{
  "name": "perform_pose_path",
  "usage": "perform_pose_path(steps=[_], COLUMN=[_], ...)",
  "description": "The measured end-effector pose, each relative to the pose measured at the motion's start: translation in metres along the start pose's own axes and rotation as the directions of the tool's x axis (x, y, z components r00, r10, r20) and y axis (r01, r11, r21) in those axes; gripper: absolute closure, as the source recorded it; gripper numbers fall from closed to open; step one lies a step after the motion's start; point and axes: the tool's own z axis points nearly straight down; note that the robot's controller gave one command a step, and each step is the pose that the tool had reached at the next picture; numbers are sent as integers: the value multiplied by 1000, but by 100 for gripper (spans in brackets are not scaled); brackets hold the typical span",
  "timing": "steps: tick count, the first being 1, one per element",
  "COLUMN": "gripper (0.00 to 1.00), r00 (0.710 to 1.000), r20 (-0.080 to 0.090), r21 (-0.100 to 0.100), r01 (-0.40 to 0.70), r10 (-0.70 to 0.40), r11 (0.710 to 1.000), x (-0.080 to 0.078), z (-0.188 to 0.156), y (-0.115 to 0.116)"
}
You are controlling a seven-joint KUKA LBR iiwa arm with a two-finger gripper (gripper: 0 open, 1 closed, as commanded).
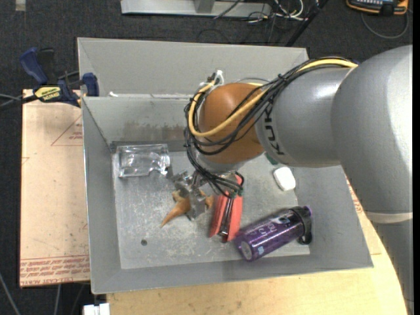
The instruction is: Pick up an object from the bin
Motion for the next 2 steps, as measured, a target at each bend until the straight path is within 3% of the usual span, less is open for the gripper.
perform_pose_path(steps=[1,2], gripper=[100,100], r00=[1000,999], r20=[0,3], r21=[0,-1], r01=[0,-33], r10=[0,33], r11=[1000,999], x=[0,-15], z=[0,-119], y=[0,-5])
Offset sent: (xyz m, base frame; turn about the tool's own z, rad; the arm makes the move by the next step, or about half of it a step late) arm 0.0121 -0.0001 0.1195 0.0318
